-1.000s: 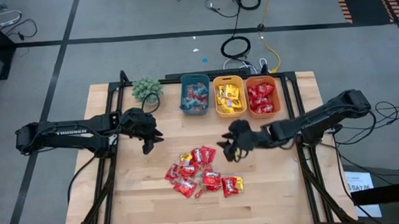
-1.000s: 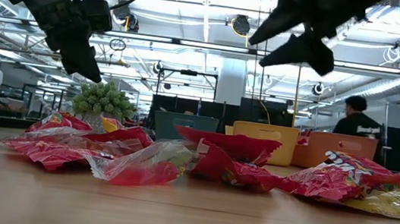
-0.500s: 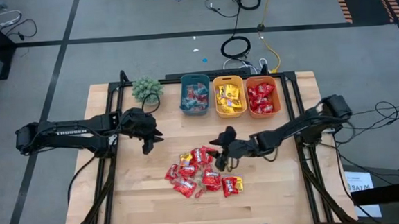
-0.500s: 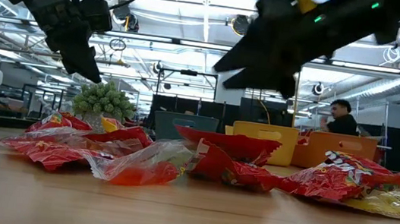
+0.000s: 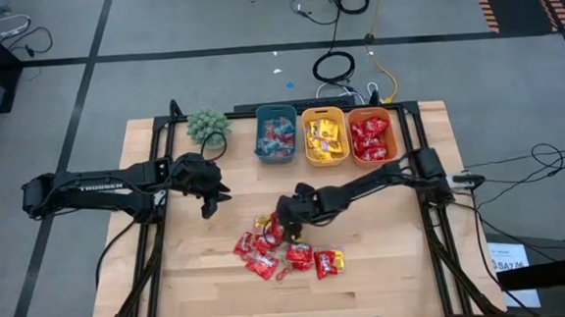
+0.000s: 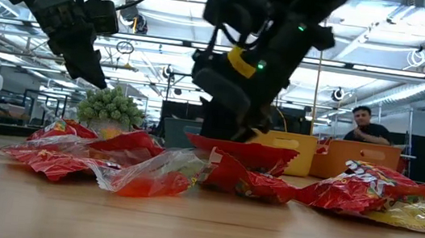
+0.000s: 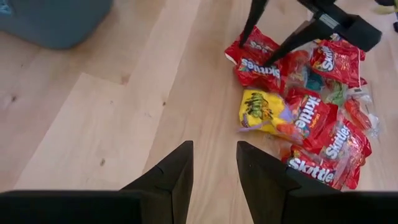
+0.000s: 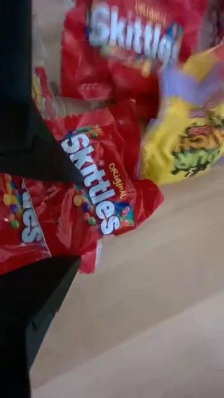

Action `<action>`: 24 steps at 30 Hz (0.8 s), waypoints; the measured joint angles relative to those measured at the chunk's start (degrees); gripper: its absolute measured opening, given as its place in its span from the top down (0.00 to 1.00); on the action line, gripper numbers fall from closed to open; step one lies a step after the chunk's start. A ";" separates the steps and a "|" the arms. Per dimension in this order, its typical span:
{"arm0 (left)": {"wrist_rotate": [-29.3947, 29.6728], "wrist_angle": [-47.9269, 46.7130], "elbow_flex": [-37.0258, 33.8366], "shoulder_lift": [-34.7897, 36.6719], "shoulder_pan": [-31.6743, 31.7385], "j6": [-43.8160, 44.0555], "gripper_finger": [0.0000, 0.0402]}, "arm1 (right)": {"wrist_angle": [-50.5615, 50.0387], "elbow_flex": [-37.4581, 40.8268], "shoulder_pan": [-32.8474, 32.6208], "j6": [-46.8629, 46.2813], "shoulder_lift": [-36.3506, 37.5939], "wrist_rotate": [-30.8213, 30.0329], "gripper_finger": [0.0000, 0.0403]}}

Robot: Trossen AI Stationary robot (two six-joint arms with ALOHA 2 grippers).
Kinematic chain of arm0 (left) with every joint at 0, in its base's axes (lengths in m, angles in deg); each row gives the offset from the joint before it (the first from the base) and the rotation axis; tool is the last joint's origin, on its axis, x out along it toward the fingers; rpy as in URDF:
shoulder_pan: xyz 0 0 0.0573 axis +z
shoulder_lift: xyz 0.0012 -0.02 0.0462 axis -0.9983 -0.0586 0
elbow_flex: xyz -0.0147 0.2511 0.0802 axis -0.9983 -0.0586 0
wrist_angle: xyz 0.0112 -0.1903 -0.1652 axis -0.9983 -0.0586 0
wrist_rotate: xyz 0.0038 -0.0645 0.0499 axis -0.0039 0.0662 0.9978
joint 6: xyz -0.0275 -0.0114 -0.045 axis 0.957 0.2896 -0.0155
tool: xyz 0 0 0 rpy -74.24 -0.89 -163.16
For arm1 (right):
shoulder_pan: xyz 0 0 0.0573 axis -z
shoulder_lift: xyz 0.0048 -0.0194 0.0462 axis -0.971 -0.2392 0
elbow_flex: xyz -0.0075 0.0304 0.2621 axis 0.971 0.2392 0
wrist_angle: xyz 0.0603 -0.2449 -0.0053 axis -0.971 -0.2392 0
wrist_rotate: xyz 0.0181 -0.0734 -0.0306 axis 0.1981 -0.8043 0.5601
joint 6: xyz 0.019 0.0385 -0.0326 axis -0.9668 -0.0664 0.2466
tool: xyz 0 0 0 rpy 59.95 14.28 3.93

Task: Sort candy
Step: Put the red candy into the orange bin

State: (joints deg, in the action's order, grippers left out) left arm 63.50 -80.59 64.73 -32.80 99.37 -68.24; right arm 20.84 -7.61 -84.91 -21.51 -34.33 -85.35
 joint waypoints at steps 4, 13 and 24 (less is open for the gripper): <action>0.00 -1.07 0.00 0.01 0.00 0.04 0.67 | -4.24 -4.05 0.08 2.80 -2.41 1.94 0.70; 0.00 -1.44 0.00 -0.01 0.00 0.38 0.67 | -7.09 -5.31 0.24 6.00 2.44 2.35 0.99; 0.00 -1.37 0.00 0.01 0.00 0.48 0.67 | -16.94 -3.07 -0.42 4.92 16.07 -11.24 1.00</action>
State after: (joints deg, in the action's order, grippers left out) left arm 63.50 -81.96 64.73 -32.79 99.37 -67.76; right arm 3.90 -10.69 -85.33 -16.59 -18.26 -96.59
